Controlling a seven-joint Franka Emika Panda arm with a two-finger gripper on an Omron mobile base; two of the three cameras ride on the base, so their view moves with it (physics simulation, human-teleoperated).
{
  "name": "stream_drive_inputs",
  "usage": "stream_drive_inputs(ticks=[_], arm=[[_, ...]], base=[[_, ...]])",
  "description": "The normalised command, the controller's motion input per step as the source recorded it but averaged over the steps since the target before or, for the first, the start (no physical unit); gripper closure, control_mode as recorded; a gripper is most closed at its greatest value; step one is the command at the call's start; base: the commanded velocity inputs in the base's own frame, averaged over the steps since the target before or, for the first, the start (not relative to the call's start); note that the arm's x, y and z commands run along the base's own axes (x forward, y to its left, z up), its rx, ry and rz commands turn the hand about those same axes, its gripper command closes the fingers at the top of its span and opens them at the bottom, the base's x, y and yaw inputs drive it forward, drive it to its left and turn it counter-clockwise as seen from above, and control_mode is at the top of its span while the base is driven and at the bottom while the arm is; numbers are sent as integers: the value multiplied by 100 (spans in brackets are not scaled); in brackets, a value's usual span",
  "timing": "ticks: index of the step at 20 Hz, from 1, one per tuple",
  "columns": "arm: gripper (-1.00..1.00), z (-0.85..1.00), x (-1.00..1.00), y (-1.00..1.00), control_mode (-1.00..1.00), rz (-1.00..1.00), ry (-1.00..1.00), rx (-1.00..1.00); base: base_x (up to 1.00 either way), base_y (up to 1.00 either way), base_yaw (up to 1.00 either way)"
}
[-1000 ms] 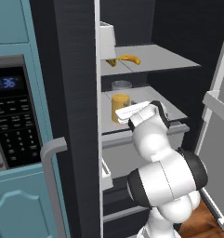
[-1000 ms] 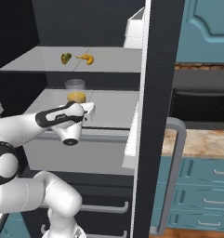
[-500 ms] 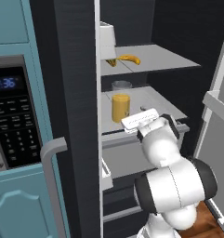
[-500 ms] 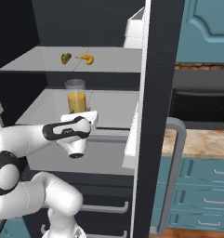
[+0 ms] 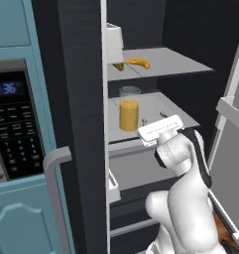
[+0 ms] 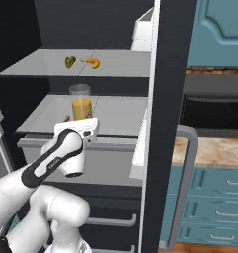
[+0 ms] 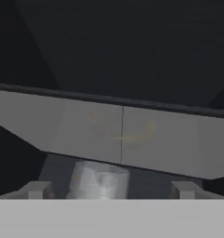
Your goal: Move the banana and tacos from the second highest shelf to the top shelf to make space. Then, place the pitcher from the counter on the cleared second highest shelf.
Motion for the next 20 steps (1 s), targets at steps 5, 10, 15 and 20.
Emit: stream_drive_inputs(ticks=[5, 10, 15, 20], arm=[[-100, 81, -90, 0, -100, 0, 23, -11], [-100, 61, -93, 0, -100, 0, 31, -13], [-100, 99, -67, -10, -100, 0, 25, -8], [-100, 100, -77, -24, -100, 0, 19, -4]], base=[[0, 0, 0], [0, 0, 0], [0, 0, 0], [0, 0, 0]])
